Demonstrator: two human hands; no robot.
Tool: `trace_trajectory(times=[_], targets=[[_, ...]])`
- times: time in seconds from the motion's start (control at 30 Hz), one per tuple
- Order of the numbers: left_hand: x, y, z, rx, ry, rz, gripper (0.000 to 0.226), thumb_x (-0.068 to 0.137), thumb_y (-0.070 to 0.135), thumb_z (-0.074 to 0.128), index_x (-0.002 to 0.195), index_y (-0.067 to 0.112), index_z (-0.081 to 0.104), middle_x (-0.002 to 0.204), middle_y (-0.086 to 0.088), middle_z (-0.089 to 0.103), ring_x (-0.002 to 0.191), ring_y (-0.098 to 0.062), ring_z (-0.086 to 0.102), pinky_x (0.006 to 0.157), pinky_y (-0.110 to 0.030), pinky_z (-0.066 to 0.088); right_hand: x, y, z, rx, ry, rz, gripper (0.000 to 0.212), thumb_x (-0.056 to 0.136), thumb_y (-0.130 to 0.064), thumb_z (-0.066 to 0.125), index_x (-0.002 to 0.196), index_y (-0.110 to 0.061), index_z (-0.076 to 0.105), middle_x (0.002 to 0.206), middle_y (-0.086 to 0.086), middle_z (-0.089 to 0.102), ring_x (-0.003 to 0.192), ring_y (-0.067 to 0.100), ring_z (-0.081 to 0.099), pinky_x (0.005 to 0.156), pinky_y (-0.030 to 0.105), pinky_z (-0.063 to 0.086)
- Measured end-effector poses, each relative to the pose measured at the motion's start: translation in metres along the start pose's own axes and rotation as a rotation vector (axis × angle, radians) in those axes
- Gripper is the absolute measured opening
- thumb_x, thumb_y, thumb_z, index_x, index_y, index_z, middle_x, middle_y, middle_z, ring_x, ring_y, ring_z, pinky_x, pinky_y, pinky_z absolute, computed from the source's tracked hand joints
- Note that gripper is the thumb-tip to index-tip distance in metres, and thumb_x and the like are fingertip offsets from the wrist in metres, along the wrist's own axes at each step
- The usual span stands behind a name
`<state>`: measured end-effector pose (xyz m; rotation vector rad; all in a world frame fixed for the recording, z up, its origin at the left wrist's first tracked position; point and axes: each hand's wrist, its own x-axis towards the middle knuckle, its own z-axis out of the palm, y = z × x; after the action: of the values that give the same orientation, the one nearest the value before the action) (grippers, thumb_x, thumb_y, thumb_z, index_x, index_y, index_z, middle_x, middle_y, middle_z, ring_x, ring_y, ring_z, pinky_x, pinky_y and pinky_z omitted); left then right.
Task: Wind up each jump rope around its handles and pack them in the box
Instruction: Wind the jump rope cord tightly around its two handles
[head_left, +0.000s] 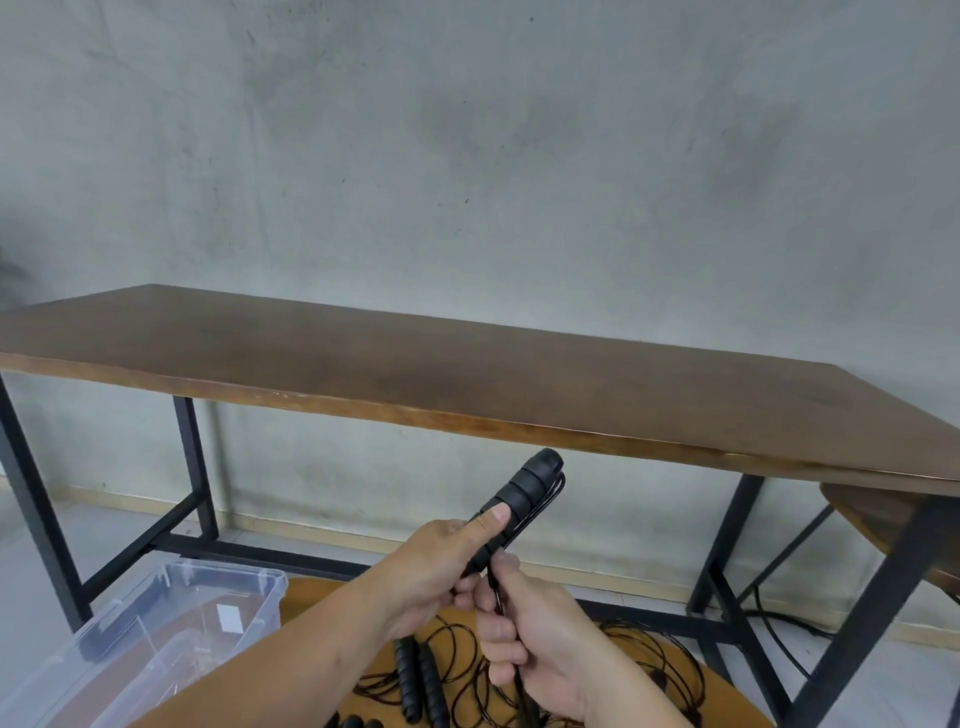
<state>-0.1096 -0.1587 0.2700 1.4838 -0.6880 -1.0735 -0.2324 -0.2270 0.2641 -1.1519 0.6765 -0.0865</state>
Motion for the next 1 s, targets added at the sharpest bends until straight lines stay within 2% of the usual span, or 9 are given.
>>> trace_trajectory(times=[0.2, 0.3, 0.37, 0.47, 0.53, 0.67, 0.83, 0.87, 1.0], targets=[[0.001, 0.002, -0.002, -0.169, -0.054, -0.033, 0.056, 0.089, 0.049, 0.061, 0.107, -0.004, 0.064, 0.05, 0.004, 0.053, 0.052, -0.013, 0.027, 0.054, -0.025, 0.031, 0.002, 0.006, 0.0, -0.083, 0.003, -0.02, 0.056, 0.095, -0.063, 0.04, 0.067, -0.015, 0.049, 0.056, 0.0, 0.033, 0.046, 0.014, 0.023, 0.046, 0.026, 0.029], [0.004, -0.001, -0.005, -0.194, -0.033, -0.006, 0.053, 0.078, 0.052, 0.067, 0.099, 0.003, 0.061, 0.057, 0.001, 0.053, 0.05, -0.013, 0.031, 0.051, -0.024, 0.032, 0.003, 0.01, 0.001, -0.147, -0.001, -0.059, 0.043, 0.103, -0.046, 0.042, 0.079, -0.013, 0.056, 0.056, -0.001, 0.039, 0.046, 0.012, 0.029, 0.047, 0.026, 0.036], [0.009, -0.005, -0.014, -0.204, 0.007, 0.019, 0.058, 0.075, 0.051, 0.071, 0.108, 0.005, 0.059, 0.074, -0.004, 0.057, 0.049, -0.01, 0.031, 0.048, -0.023, 0.033, -0.001, 0.008, 0.0, -0.393, 0.0, -0.092, 0.029, 0.103, -0.035, 0.046, 0.088, -0.013, 0.058, 0.056, -0.005, 0.043, 0.045, 0.01, 0.036, 0.052, 0.026, 0.044], [0.007, -0.006, -0.027, 0.065, 0.051, 0.075, 0.058, 0.078, 0.056, 0.075, 0.115, 0.015, 0.058, 0.083, -0.006, 0.053, 0.053, -0.009, 0.036, 0.05, -0.022, 0.034, -0.013, -0.003, -0.009, -0.923, 0.107, -0.162, 0.025, 0.097, -0.039, 0.053, 0.085, -0.019, 0.062, 0.065, -0.007, 0.05, 0.055, 0.009, 0.051, 0.062, 0.024, 0.047], [0.004, -0.007, -0.033, 0.295, 0.04, 0.129, 0.046, 0.084, 0.051, 0.071, 0.118, 0.023, 0.059, 0.081, 0.0, 0.052, 0.056, -0.006, 0.043, 0.053, -0.019, 0.037, -0.023, -0.018, -0.015, -1.105, 0.166, -0.236, 0.023, 0.093, -0.043, 0.058, 0.084, -0.024, 0.067, 0.072, -0.008, 0.058, 0.066, 0.007, 0.055, 0.066, 0.026, 0.046], [0.0, -0.003, -0.037, 0.578, -0.047, 0.245, 0.04, 0.089, 0.04, 0.07, 0.124, 0.025, 0.057, 0.087, 0.013, 0.06, 0.067, 0.01, 0.056, 0.063, -0.007, 0.04, -0.042, -0.054, -0.024, -1.319, 0.205, -0.315, 0.022, 0.09, -0.041, 0.064, 0.083, -0.023, 0.074, 0.081, -0.002, 0.07, 0.072, 0.011, 0.062, 0.068, 0.032, 0.052], [-0.014, 0.005, -0.042, 0.653, -0.168, 0.272, 0.043, 0.089, 0.046, 0.068, 0.127, 0.03, 0.056, 0.104, 0.008, 0.066, 0.092, -0.003, 0.061, 0.08, -0.014, 0.046, -0.058, -0.097, -0.028, -1.359, 0.112, -0.341, 0.019, 0.093, -0.041, 0.062, 0.09, -0.028, 0.075, 0.089, -0.005, 0.072, 0.085, 0.013, 0.066, 0.081, 0.034, 0.056], [-0.017, 0.008, -0.039, 0.646, -0.198, 0.288, 0.044, 0.089, 0.047, 0.066, 0.129, 0.03, 0.055, 0.102, 0.008, 0.067, 0.09, -0.001, 0.061, 0.078, -0.013, 0.046, -0.06, -0.104, -0.027, -1.356, 0.099, -0.351, 0.019, 0.094, -0.04, 0.062, 0.091, -0.027, 0.075, 0.09, -0.005, 0.072, 0.086, 0.014, 0.066, 0.08, 0.032, 0.055], [-0.024, 0.015, -0.034, 0.464, -0.211, 0.232, 0.051, 0.087, 0.062, 0.058, 0.134, 0.04, 0.053, 0.068, 0.02, 0.058, 0.06, -0.001, 0.052, 0.059, -0.013, 0.041, -0.064, -0.128, -0.022, -1.333, 0.104, -0.458, 0.018, 0.093, -0.038, 0.063, 0.087, -0.028, 0.077, 0.087, -0.006, 0.072, 0.088, 0.016, 0.063, 0.081, 0.036, 0.052]])
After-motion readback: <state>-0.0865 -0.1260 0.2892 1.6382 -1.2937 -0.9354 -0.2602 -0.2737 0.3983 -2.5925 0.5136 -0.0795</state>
